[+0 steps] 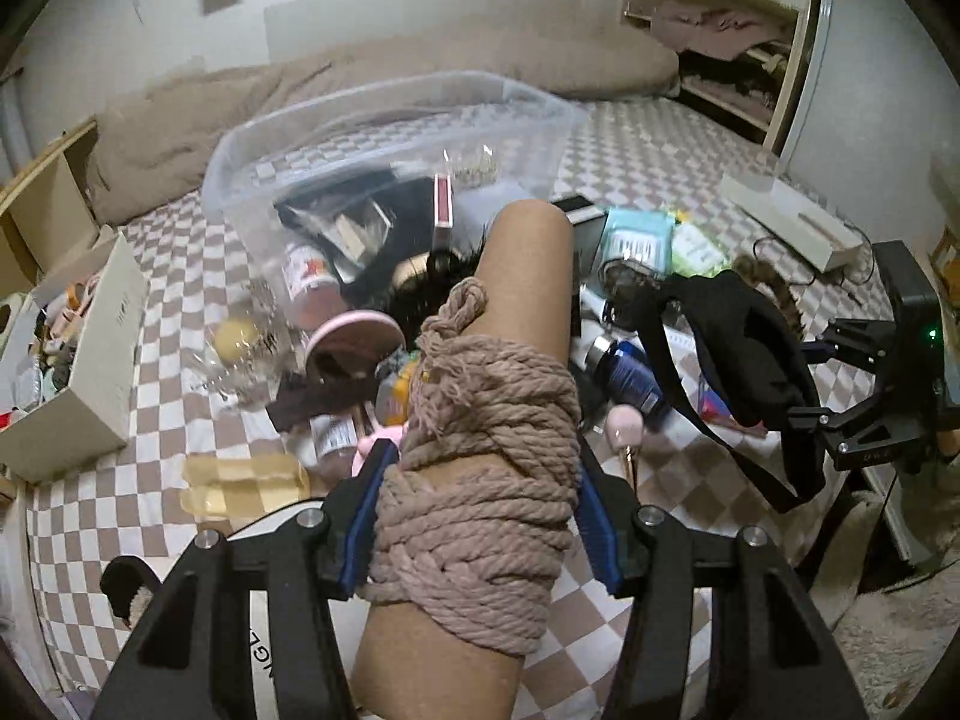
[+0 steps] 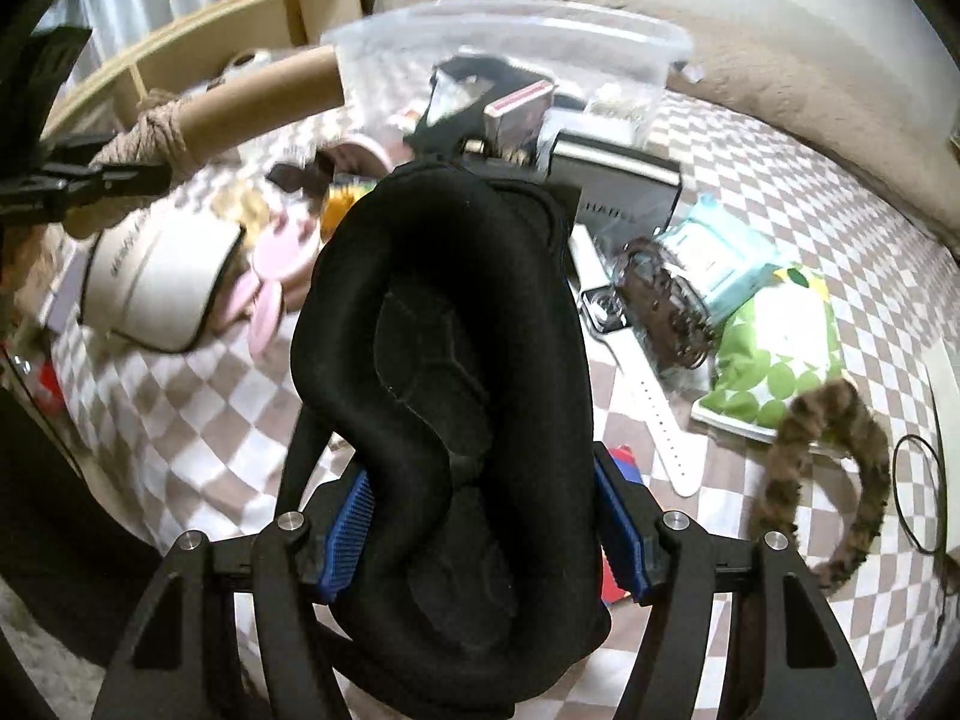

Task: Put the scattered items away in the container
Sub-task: 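Carry the mask over the clear container and open the right tool while the left carries the tube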

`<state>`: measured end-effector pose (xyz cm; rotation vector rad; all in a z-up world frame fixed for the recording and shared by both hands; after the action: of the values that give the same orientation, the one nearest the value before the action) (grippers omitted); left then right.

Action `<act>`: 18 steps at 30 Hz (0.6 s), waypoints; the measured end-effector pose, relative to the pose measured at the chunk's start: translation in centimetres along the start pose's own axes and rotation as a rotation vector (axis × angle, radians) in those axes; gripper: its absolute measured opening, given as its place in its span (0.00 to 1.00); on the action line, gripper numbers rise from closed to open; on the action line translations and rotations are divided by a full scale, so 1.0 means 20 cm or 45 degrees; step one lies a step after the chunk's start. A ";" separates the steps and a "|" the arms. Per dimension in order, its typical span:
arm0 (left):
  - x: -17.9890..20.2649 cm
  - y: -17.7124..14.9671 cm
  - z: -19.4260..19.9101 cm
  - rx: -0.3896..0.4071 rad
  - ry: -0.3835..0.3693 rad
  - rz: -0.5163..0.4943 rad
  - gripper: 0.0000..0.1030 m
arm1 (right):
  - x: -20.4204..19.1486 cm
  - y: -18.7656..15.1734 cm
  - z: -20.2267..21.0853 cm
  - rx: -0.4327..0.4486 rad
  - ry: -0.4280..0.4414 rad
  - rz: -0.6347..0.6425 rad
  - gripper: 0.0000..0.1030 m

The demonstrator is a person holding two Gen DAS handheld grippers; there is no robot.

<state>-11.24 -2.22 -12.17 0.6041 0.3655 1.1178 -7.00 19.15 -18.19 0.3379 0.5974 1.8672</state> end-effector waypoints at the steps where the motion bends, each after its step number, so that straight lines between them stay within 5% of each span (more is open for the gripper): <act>1: 0.00 0.02 0.01 0.012 0.008 0.001 0.54 | 0.01 0.02 0.01 0.012 0.006 -0.011 0.65; 4: -0.01 0.07 0.04 0.036 0.077 -0.020 0.54 | 0.04 0.07 0.05 0.044 0.024 -0.046 0.65; 18: -0.23 0.56 0.03 0.193 0.102 0.092 0.54 | 0.37 0.54 0.23 0.242 -0.004 -0.153 0.65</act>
<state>-20.78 -3.16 -4.92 0.7117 0.5036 1.1928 -15.93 24.11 -8.79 0.4201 0.7788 1.6987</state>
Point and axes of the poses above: each gripper's, at about its wrist camera, not at the fingertips, and z roughly against the way its jaws point, x to its right, y to its top, the point moved 7 cm from there along -z, roughly the way its jaws point, and after that the axes turned 1 degree about x, right-handed, at the moved point
